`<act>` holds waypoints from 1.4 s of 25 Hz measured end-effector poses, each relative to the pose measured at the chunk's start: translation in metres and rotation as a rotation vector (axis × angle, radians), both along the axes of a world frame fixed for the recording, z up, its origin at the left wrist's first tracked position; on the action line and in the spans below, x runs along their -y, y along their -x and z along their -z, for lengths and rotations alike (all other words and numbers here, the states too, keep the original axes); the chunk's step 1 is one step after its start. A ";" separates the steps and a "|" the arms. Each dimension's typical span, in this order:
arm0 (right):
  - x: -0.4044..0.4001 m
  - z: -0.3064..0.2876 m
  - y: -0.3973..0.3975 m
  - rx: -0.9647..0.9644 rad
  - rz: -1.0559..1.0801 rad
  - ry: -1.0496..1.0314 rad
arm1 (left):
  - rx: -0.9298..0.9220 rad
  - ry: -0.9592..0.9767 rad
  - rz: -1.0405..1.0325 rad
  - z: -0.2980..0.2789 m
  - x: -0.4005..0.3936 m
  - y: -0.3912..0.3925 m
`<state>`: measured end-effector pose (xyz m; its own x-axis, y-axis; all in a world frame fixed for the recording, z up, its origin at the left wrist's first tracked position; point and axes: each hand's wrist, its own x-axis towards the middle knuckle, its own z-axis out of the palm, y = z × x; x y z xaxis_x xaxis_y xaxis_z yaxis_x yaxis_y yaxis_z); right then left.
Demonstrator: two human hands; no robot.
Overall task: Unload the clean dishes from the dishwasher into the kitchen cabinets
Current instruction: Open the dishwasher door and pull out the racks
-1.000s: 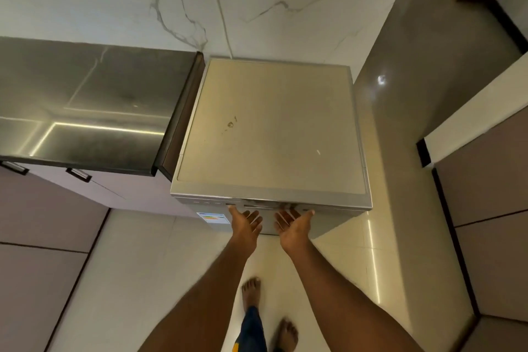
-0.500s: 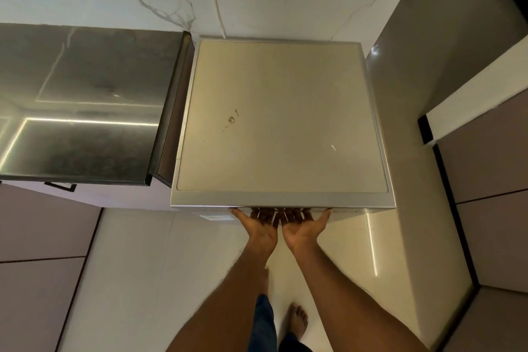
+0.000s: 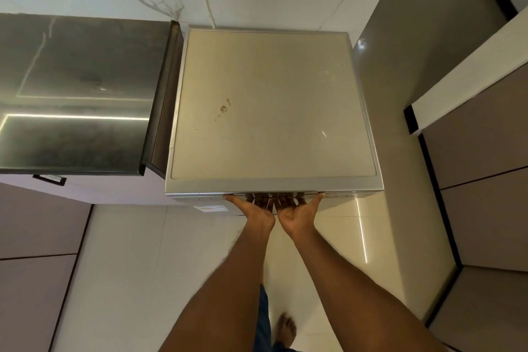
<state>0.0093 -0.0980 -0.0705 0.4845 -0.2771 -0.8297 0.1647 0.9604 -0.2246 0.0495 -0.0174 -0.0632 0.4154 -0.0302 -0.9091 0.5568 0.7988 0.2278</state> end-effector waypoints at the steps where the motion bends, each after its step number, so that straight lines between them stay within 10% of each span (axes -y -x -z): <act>1: 0.000 -0.001 0.001 -0.009 -0.009 0.013 | 0.003 -0.005 0.009 -0.002 0.000 0.000; 12: -0.059 0.032 0.202 -0.310 -0.341 -0.034 | -0.146 -0.145 0.420 0.056 -0.102 0.194; 18: -0.045 0.026 0.257 -0.933 -0.957 0.667 | -0.117 -1.238 1.025 0.054 -0.152 0.216; 21: -0.036 0.013 0.252 -1.128 -1.090 0.903 | 0.186 -1.607 1.108 0.051 -0.171 0.206; 26: -0.013 0.065 0.263 -0.686 -1.525 1.943 | 0.710 -1.555 1.731 0.085 -0.204 0.174; 35: -0.024 0.149 0.310 -0.620 -1.350 2.110 | 1.093 -1.695 1.477 0.155 -0.238 0.222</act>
<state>-0.3009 -0.0736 -0.2199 0.9150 -0.3895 -0.1052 -0.4032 -0.8746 -0.2690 -0.1722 0.2204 -0.2185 0.9106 -0.4088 -0.0611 -0.3527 -0.8456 0.4006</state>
